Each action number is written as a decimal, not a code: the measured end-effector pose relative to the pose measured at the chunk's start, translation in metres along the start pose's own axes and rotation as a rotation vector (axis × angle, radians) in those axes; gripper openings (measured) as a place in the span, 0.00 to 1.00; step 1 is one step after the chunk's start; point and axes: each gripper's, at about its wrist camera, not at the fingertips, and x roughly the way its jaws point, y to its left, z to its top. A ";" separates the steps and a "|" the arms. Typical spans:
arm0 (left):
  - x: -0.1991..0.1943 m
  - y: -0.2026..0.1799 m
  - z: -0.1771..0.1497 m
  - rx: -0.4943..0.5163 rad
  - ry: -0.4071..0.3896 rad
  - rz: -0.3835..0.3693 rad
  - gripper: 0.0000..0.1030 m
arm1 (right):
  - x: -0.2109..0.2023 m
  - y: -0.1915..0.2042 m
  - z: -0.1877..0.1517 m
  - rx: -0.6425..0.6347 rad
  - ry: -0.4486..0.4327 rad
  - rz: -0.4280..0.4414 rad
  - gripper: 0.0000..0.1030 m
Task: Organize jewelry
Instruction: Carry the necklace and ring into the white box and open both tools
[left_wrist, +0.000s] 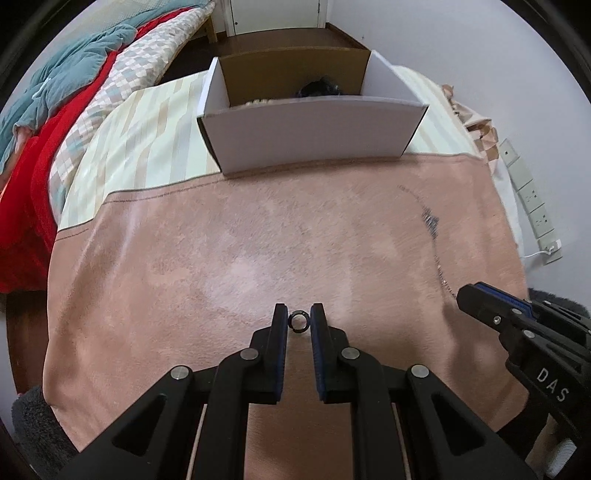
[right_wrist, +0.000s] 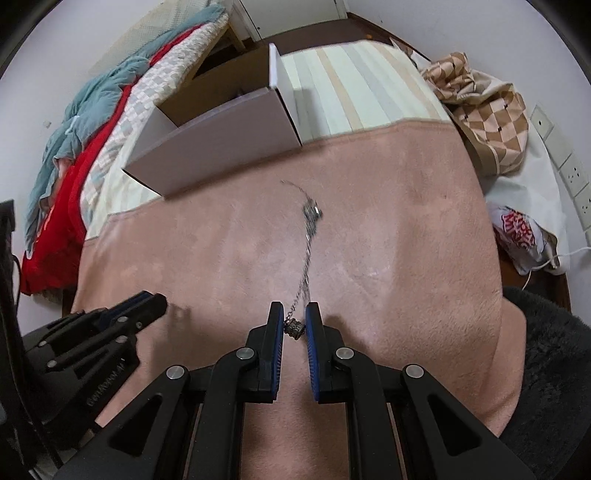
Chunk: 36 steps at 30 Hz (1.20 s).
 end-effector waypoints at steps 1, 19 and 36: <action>-0.004 -0.001 0.002 -0.002 -0.009 -0.004 0.09 | -0.005 0.002 0.004 -0.003 -0.006 0.006 0.12; -0.107 0.034 0.122 -0.069 -0.215 -0.097 0.09 | -0.130 0.063 0.130 -0.109 -0.226 0.175 0.12; 0.023 0.067 0.191 -0.114 0.083 -0.097 0.10 | -0.014 0.065 0.230 -0.141 -0.024 0.041 0.12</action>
